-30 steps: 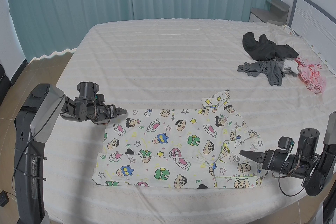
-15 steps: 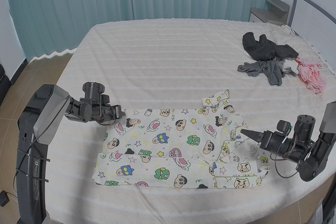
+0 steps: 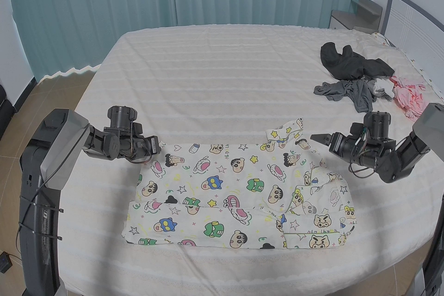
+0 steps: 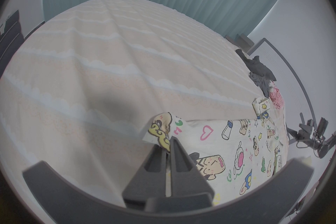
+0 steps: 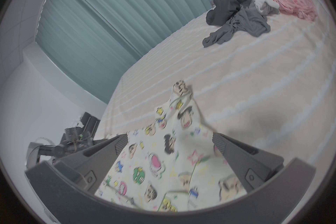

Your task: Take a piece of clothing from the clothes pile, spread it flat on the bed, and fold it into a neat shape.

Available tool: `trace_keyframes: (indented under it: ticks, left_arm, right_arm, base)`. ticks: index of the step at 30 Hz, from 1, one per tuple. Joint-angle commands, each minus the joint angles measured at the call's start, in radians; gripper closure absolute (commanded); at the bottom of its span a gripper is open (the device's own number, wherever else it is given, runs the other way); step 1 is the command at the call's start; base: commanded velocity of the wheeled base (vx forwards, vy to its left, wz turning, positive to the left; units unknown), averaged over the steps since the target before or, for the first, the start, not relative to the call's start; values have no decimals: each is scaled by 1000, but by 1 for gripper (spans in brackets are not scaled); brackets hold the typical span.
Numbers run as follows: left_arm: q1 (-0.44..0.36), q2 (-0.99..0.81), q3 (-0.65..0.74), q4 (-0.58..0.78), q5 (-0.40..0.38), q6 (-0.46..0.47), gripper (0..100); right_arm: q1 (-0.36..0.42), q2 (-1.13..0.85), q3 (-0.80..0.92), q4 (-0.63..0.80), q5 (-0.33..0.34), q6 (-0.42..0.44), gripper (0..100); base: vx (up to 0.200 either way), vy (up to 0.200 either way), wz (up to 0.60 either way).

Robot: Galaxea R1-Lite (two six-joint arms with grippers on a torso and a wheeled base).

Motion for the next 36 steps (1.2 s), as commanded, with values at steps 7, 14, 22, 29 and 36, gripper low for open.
trace_keyframes:
  ticks: [7, 14, 22, 29, 36]
  left_arm:
    - [29, -111, 55, -3, 73, -27, 100]
    - [31, -111, 62, -4, 73, -27, 100]
    - [26, -105, 66, -7, 73, -27, 100]
    - [26, -105, 81, -12, 73, -27, 100]
    - [28, -107, 86, -3, 75, -29, 100]
  right_arm:
    - [-8, 317, -588, 451, -122, -89, 0]
    - [24, 353, -624, 480, -108, -92, 0]
    - [78, 388, -684, 497, -96, -92, 0]
    - [80, 425, -779, 569, -102, -79, 100]
    - [75, 420, -791, 566, -105, -46, 100]
  base:
    - [0, 0, 0]
    - [0, 0, 0]
    - [0, 0, 0]
    - [0, 0, 0]
    - [0, 0, 0]
